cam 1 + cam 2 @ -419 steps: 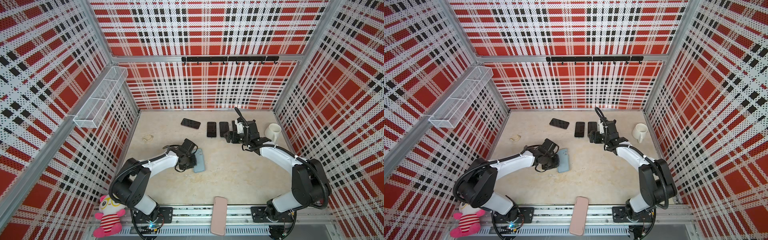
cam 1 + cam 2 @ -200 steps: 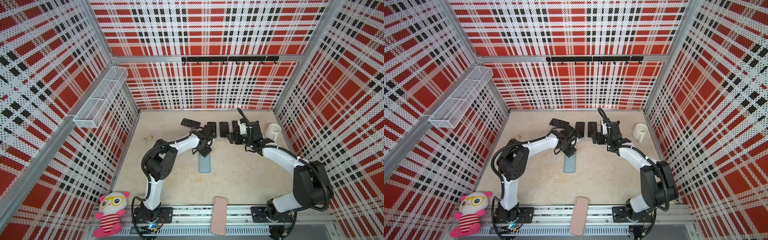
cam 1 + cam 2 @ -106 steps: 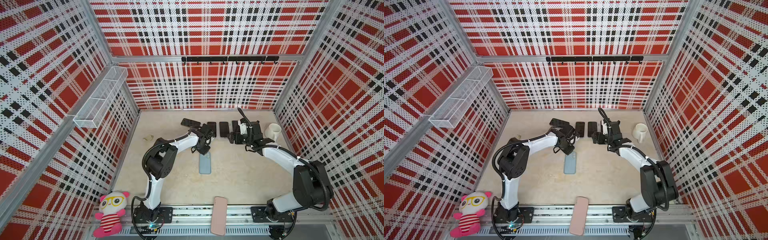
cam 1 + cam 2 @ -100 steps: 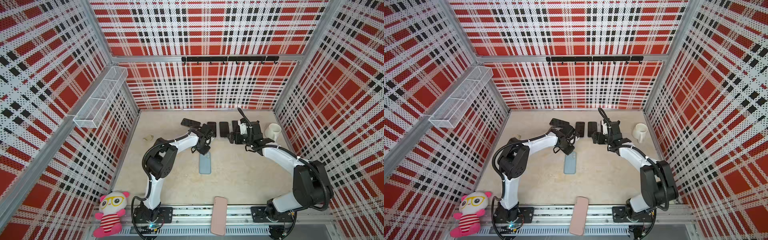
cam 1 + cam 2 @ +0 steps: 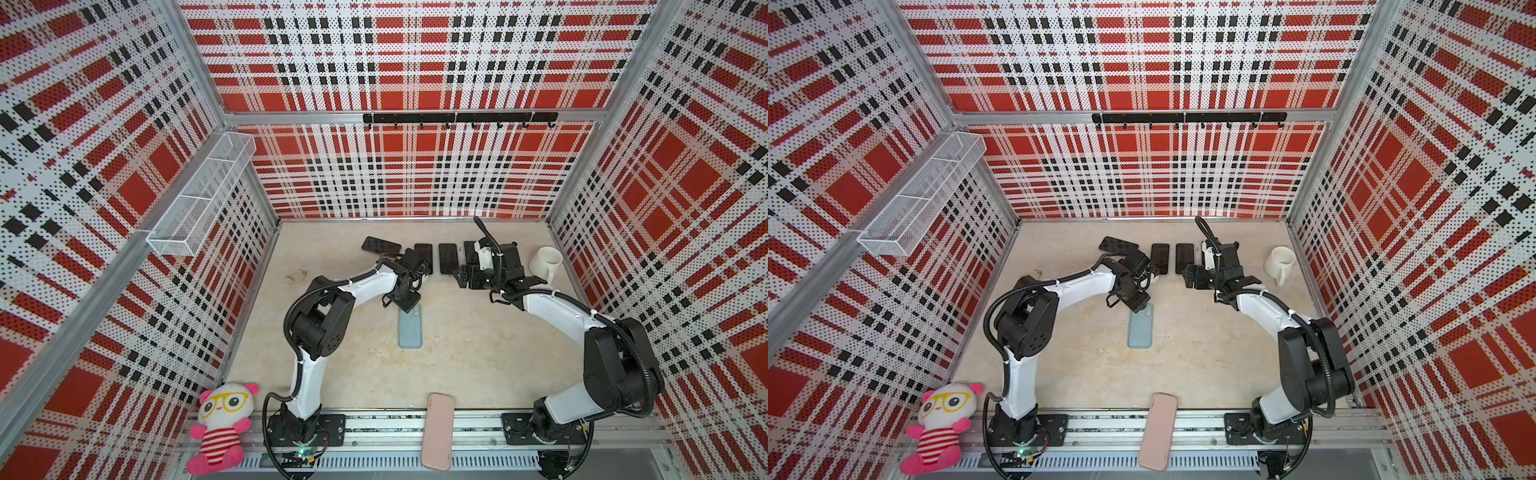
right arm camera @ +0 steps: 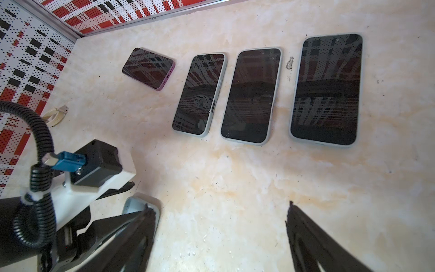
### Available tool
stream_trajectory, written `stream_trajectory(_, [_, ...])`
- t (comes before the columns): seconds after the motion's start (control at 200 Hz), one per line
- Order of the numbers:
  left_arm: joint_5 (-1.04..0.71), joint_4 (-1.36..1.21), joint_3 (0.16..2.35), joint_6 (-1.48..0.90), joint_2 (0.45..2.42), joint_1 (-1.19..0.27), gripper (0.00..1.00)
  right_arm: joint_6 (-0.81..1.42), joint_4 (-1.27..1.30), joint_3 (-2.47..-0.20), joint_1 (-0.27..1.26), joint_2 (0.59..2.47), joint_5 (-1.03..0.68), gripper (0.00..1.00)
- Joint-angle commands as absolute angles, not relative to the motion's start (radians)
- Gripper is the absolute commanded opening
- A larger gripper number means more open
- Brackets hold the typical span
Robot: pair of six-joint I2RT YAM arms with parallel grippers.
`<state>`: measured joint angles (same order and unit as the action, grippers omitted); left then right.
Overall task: Put the phone into the phone case
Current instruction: 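Drag the light-blue case toward table center with the left gripper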
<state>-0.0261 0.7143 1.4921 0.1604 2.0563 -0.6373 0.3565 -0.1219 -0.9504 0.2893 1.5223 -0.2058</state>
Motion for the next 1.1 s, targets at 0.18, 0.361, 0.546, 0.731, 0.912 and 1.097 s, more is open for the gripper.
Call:
stream_trajectory(0.18, [-0.092,0.711,1.533,0.172,2.111,-0.648,0.44,0.339,-0.117,-0.946,0.277,1.54,-0.21,0.89])
stream_trajectory(0.361, [-0.113,0.715,1.528,0.149,2.133,-0.646,0.23,0.339,-0.117,-0.945,0.272,1.547,-0.212,0.89])
stream_trajectory(0.546, [-0.108,0.708,1.494,0.094,2.101,-0.637,0.11,0.336,-0.115,-0.945,0.271,1.553,-0.211,0.89])
stream_trajectory(0.731, [-0.079,0.693,1.368,-0.125,1.997,-0.613,0.07,0.337,-0.108,-0.942,0.268,1.553,-0.212,0.89])
stream_trajectory(0.912, [-0.048,0.633,1.212,-0.478,1.879,-0.576,0.06,0.342,-0.092,-0.948,0.267,1.575,-0.238,0.89])
stream_trajectory(1.097, [-0.021,0.587,1.119,-0.63,1.789,-0.567,0.05,0.34,-0.084,-0.947,0.267,1.581,-0.241,0.89])
